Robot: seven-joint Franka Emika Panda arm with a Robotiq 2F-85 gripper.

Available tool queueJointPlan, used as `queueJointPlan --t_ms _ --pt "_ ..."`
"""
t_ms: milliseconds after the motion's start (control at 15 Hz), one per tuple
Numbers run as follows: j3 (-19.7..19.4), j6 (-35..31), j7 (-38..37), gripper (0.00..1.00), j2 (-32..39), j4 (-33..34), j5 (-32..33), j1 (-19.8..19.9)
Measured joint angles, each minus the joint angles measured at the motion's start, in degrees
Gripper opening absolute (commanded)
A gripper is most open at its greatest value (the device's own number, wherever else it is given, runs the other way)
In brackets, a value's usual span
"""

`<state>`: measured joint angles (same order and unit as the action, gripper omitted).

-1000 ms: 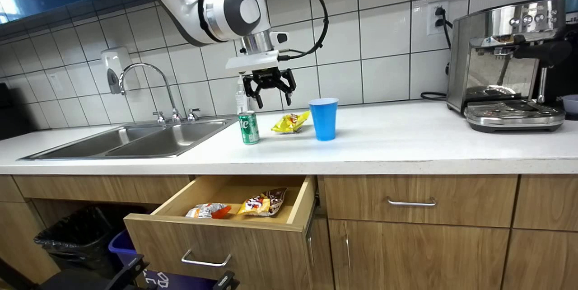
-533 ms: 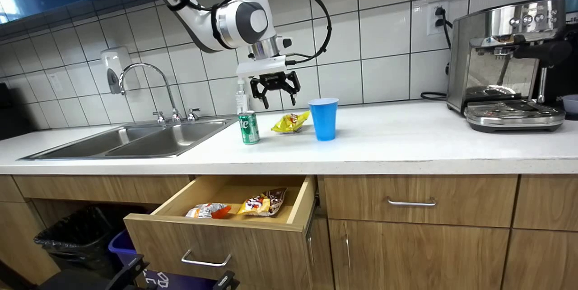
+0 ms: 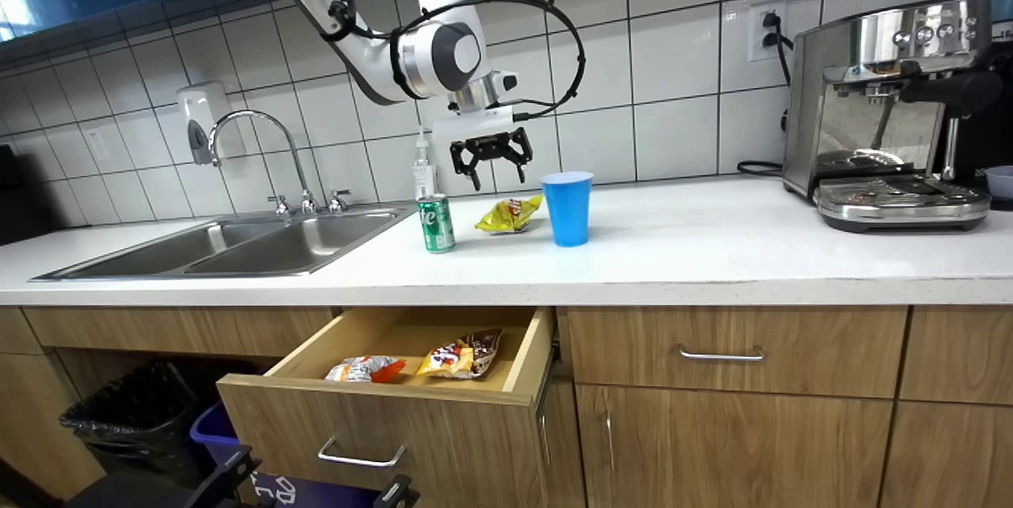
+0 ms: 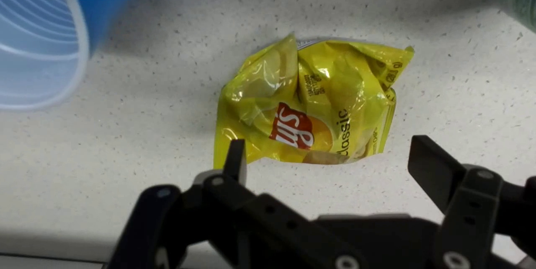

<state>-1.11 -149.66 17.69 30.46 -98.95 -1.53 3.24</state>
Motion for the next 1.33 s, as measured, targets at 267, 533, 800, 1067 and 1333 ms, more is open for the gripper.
queueJointPlan --t_ms 267,533,800,1067,1333 --pt "0.4 -0.4 0.1 1.00 4.2 5.2 0.2 0.4" --pt "0.8 -0.5 0.2 1.00 8.0 10.0 0.3 0.7" --pt "2.0 -0.3 0.2 1.00 10.5 13.2 0.3 1.5" --pt "2.2 1.7 0.2 1.00 11.6 15.0 0.3 1.7" --pt "2.2 5.9 0.2 1.00 11.8 16.3 0.3 1.7"
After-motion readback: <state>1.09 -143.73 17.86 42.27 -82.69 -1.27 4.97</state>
